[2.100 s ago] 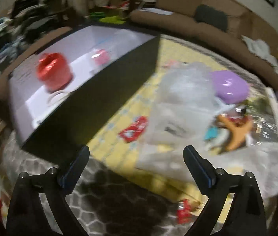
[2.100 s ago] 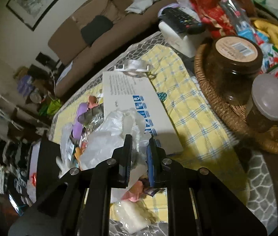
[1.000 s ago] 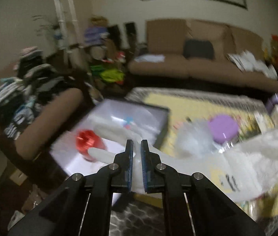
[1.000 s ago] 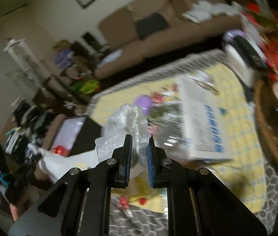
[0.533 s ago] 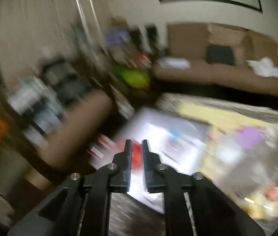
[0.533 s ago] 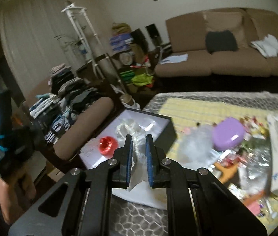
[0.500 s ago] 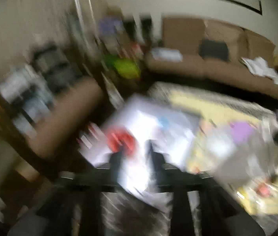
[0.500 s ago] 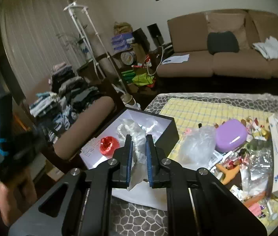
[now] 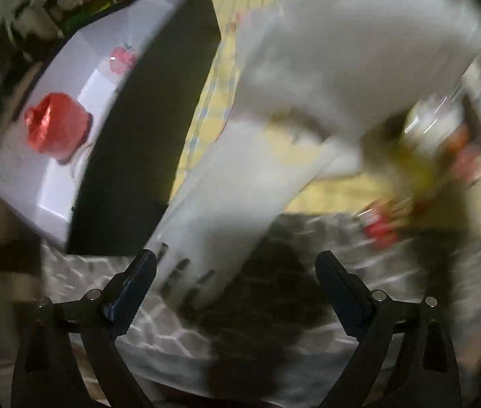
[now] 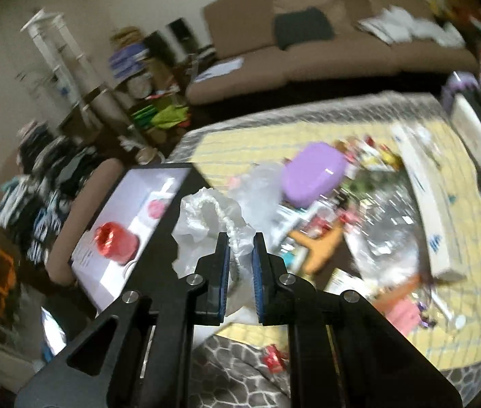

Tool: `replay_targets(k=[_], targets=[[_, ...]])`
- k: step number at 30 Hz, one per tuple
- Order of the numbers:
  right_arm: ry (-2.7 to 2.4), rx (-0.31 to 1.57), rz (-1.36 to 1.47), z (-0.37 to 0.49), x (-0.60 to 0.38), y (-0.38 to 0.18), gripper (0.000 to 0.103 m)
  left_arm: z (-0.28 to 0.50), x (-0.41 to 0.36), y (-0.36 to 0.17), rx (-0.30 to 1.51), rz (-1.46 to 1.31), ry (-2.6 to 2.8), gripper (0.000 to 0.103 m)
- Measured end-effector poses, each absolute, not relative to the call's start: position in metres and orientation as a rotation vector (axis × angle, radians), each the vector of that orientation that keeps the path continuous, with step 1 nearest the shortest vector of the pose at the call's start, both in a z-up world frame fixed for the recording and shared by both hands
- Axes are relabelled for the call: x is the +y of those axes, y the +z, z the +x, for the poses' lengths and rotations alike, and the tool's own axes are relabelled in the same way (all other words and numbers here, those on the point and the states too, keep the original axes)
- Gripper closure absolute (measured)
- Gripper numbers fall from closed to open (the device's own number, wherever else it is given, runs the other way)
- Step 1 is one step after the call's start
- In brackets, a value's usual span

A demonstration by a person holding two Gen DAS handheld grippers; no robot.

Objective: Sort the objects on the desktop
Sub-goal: 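Lift and carry both bags over the white-lined box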

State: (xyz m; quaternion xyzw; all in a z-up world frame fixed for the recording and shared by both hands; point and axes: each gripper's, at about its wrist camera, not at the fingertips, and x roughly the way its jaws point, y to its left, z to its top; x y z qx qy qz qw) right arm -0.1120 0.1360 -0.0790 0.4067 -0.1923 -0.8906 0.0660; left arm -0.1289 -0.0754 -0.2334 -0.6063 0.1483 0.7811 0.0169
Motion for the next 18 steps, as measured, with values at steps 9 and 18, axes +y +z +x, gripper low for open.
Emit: replay_targets(k=[9,18], targets=[[-2.682,-0.727,1.295,-0.110,0.207,-0.115,0.091,-0.156,-0.094,-0.288,0.658,-2.092,2.379,0.051],[-2.642,-0.871,1.323,-0.109,0.242,-0.139,0.091,-0.159,-0.108,-0.210,0.490,-1.755,2.633,0.090]])
